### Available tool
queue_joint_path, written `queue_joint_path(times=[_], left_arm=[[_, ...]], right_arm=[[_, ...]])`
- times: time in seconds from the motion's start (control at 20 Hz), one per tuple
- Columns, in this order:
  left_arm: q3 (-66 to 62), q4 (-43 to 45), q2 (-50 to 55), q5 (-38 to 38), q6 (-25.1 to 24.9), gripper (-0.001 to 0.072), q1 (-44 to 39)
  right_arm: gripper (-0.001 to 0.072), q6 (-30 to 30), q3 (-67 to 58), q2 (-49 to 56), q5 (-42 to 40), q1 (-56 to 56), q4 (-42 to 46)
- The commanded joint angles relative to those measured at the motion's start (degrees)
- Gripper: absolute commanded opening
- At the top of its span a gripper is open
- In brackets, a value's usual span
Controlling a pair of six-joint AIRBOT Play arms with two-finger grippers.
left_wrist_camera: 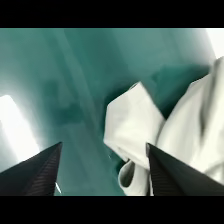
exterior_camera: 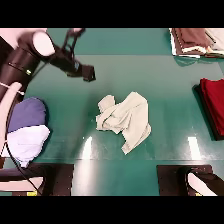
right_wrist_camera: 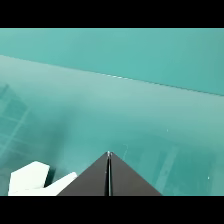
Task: Fold the shirts.
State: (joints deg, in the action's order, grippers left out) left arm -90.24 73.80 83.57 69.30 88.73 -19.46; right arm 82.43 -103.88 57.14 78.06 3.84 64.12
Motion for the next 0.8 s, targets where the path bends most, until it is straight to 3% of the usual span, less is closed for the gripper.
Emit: queue_joint_path(times=[0.0,0.15,0.35,0.4,0.45,0.5,0.75], left_arm=[[12.94,-9.03,2.95,-7.69,-0.94,0.0616,1.9],[16.37,-14.95,7.74,-10.95,-4.28,0.0616,-0.35],[16.37,-15.37,10.84,-14.36,-5.14,0.0613,-3.89],[16.26,-15.37,10.73,-14.34,-4.98,0.0457,-3.85],[15.67,-15.3,10.64,-13.81,-5.03,0.0219,-3.34],[14.36,-15.23,10.64,-12.33,-5.18,0.0033,-2.34],[5.92,-11.87,5.66,-7.87,-5.14,0.0026,5.03]], right_arm=[[0.0025,0.02,0.02,0.2,0.15,0.0,-0.02],[0.0024,0.02,0.04,1.25,0.9,0.02,-0.11],[0.0024,0.02,0.04,4.13,4.96,0.02,-0.09],[0.0024,0.04,0.04,4.94,6.21,0.0,-0.07],[0.0025,0.04,0.04,5.79,7.74,0.0,0.2],[0.0024,0.04,0.07,6.69,9.2,0.0,0.42],[0.0025,0.07,10.19,7.93,12.9,-0.11,0.5]])
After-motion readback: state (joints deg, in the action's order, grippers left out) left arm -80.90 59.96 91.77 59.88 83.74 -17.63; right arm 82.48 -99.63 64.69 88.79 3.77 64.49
